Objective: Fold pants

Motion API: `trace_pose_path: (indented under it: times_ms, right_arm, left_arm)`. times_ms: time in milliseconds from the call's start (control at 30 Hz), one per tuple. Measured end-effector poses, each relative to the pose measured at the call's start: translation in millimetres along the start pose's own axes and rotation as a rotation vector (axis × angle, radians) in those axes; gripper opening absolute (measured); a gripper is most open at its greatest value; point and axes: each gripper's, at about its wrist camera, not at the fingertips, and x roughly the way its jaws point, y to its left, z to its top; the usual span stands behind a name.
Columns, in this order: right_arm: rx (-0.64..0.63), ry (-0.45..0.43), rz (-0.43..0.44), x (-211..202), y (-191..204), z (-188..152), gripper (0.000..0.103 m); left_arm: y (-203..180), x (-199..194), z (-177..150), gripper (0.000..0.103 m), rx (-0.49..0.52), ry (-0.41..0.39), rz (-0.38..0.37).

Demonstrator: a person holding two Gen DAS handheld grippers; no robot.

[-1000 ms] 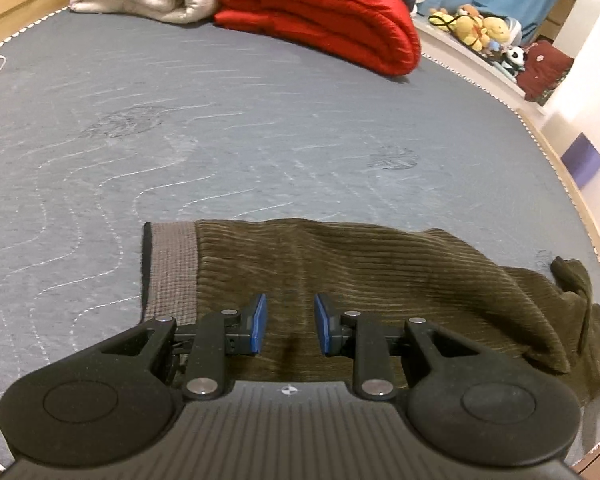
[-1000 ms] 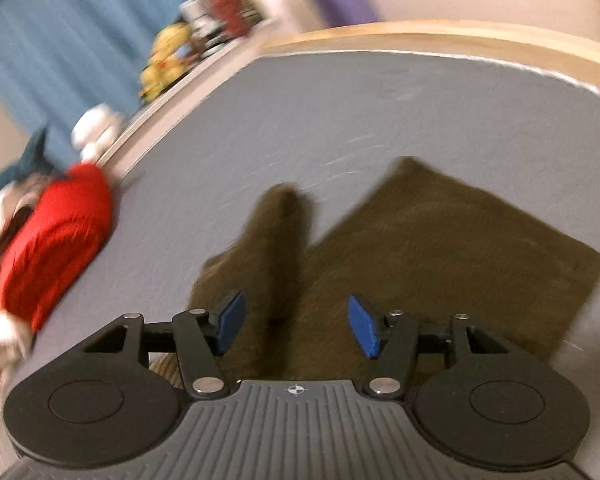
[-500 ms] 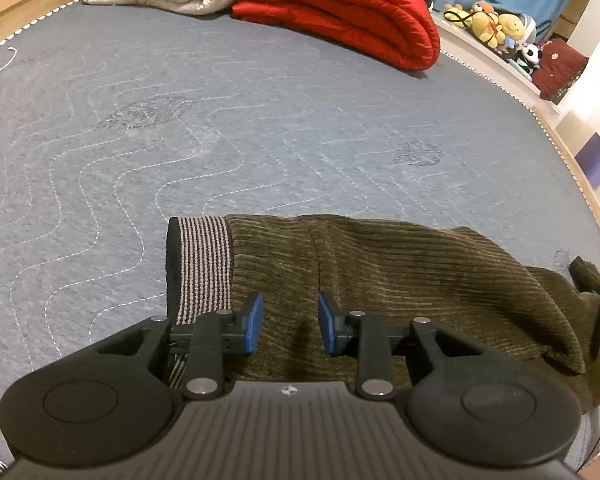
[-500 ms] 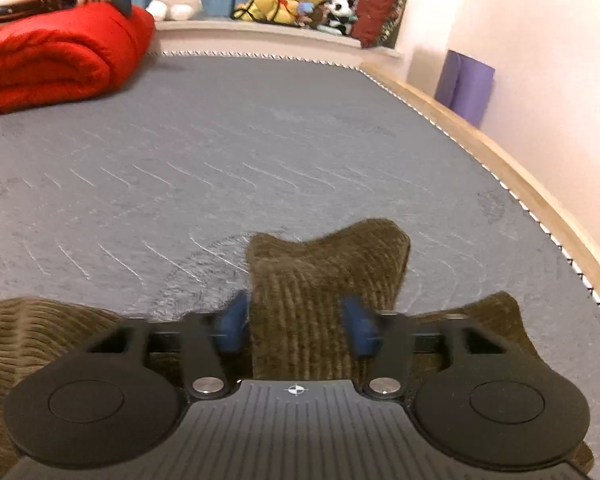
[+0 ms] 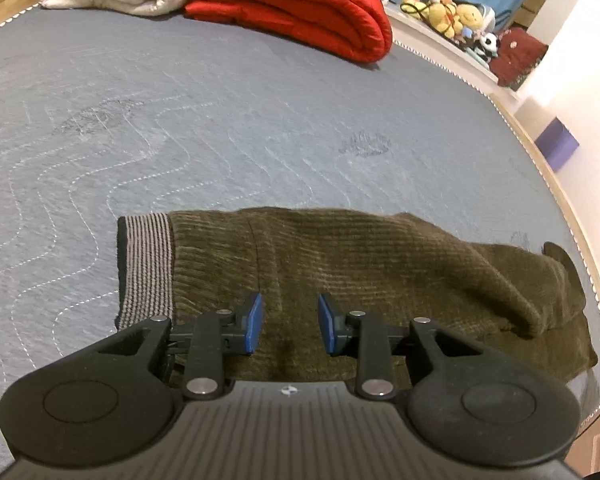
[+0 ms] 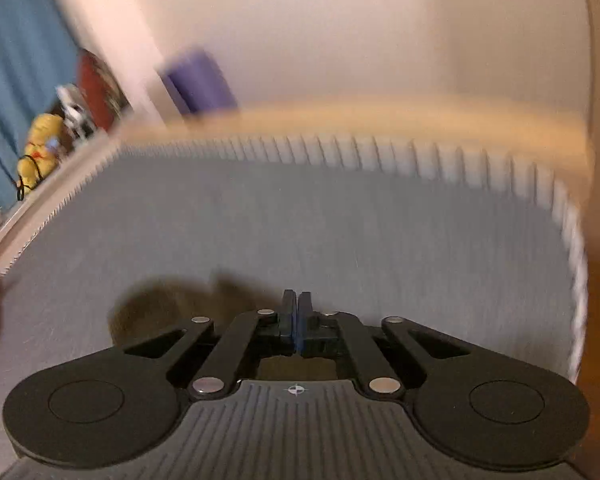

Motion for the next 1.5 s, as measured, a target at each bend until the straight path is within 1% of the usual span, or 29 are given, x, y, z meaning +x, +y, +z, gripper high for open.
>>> trace_pose_path:
  times_ms: [33, 100, 133, 167, 200, 233, 333, 433, 467, 533, 567, 600, 667, 733, 800, 933, 1000, 1033, 1067, 1100, 1133, 1167, 1200, 1267, 1333, 1400, 1433, 1467, 1500]
  right_arm:
    - [0.002, 0.026, 0.046, 5.1, -0.8, -2.1, 0.006]
    - [-0.021, 0.068, 0.153, 14.4, 7.3, -6.8, 0.022]
    - [-0.034, 0.074, 0.19, 18.6, 13.9, -8.6, 0.042]
    - [-0.042, 0.081, 0.21, 23.1, 20.0, -9.7, 0.059]
    - [-0.045, 0.092, 0.23, 28.1, 26.4, -11.6, 0.062]
    - [-0.045, 0.109, 0.246, 34.6, 33.4, -14.6, 0.061]
    - [-0.06, 0.146, 0.25, 50.3, 54.0, -26.1, 0.061]
    - [-0.08, 0.165, 0.232, 68.9, 69.4, -33.5, 0.061]
    - [-0.089, 0.167, 0.222, 73.9, 73.5, -35.7, 0.062]
    - [-0.097, 0.156, 0.212, 73.3, 79.4, -38.1, 0.064]
    - [-0.103, 0.15, 0.213, 72.9, 79.5, -40.1, 0.067]
    - [-0.111, 0.143, 0.211, 77.0, 81.5, -40.5, 0.067]
    - [-0.117, 0.129, 0.208, 84.1, 81.9, -40.9, 0.068]
    - [-0.114, 0.115, 0.209, 87.1, 82.0, -40.8, 0.068]
    - [-0.118, 0.102, 0.21, 91.3, 81.5, -38.8, 0.068]
    - [-0.122, 0.077, 0.219, 98.7, 82.6, -36.4, 0.068]
    - [-0.109, 0.066, 0.215, 102.2, 80.7, -35.0, 0.065]
    - [-0.105, 0.06, 0.205, 102.4, 79.9, -34.6, 0.058]
    - [-0.102, 0.057, 0.195, 103.0, 79.0, -34.1, 0.046]
    - [-0.1, 0.054, 0.182, 104.1, 77.3, -32.5, 0.038]
    - [-0.096, 0.052, 0.174, 105.9, 76.4, -30.2, 0.02]
    - [-0.084, 0.05, 0.179, 106.1, 73.2, -27.3, 0.01]
    - [-0.071, 0.04, 0.183, 104.0, 70.8, -24.3, 0.01]
    - [-0.051, 0.002, 0.193, 92.1, 69.9, -15.4, 0.008]
    - [-0.009, -0.037, 0.243, 72.4, 70.2, -2.2, 0.007]
    - [0.011, -0.099, 0.288, 44.9, 72.2, 10.8, 0.007]
    - [0.017, -0.136, 0.302, 28.4, 72.7, 17.0, 0.007]
    - [0.017, -0.166, 0.301, 12.1, 72.9, 23.8, 0.007]
    - [0.016, -0.191, 0.275, -4.3, 70.8, 28.1, 0.007]
  left_arm:
    - [-1.3, 2.3, -0.7, 0.034, 0.0, 0.007, 0.0]
    - [-1.6, 6.2, -3.0, 0.034, -0.01, 0.029, -0.013]
    - [-0.5, 7.6, -4.3, 0.034, -0.02, 0.043, -0.026]
    - [1.8, 9.0, -5.1, 0.034, -0.035, 0.058, -0.044]
    - [5.8, 10.0, -5.7, 0.034, -0.057, 0.07, -0.057]
    - [10.9, 11.0, -6.4, 0.034, -0.084, 0.079, -0.064]
    - [28.4, 11.8, -9.5, 0.034, -0.171, 0.104, -0.071]
    - [46.5, 7.4, -10.8, 0.034, -0.232, 0.103, -0.047]
    - [52.5, 5.5, -11.4, 0.037, -0.247, 0.104, -0.038]
    - [62.1, 2.9, -13.4, 0.039, -0.275, 0.11, -0.021]
    - [67.9, 2.8, -15.0, 0.039, -0.288, 0.119, -0.016]
    - [71.2, 4.4, -16.5, 0.039, -0.3, 0.132, -0.01]
    - [75.3, 8.9, -18.8, 0.039, -0.31, 0.157, -0.002]
    - [78.8, 14.8, -21.3, 0.039, -0.33, 0.177, -0.025]
    - [82.0, 24.0, -21.7, 0.042, -0.376, 0.185, -0.048]
    - [77.1, 44.2, -19.9, 0.042, -0.376, 0.186, -0.009]
    - [73.9, 49.3, -18.2, 0.043, -0.366, 0.179, 0.003]
    - [71.9, 50.2, -17.4, 0.043, -0.355, 0.173, 0.013]
    - [69.8, 49.7, -16.7, 0.04, -0.342, 0.168, 0.024]
    - [68.1, 48.7, -16.3, 0.027, -0.332, 0.162, 0.029]
    - [66.3, 45.1, -15.7, 0.021, -0.318, 0.149, 0.04]
    - [63.7, 41.0, -14.6, 0.015, -0.301, 0.133, 0.049]
    - [61.3, 34.7, -13.0, 0.011, -0.287, 0.109, 0.052]
    - [57.7, 13.7, -8.1, 0.009, -0.264, 0.032, 0.04]
    - [57.0, -13.1, -0.9, 0.007, -0.248, -0.063, 0.006]
    - [60.8, -45.5, 2.1, 0.004, -0.255, -0.16, -0.016]
    - [64.8, -59.1, 1.3, 0.004, -0.267, -0.185, -0.034]
    - [69.2, -68.9, -0.3, 0.004, -0.282, -0.195, -0.051]
    - [73.7, -75.8, -3.4, 0.004, -0.289, -0.184, -0.055]
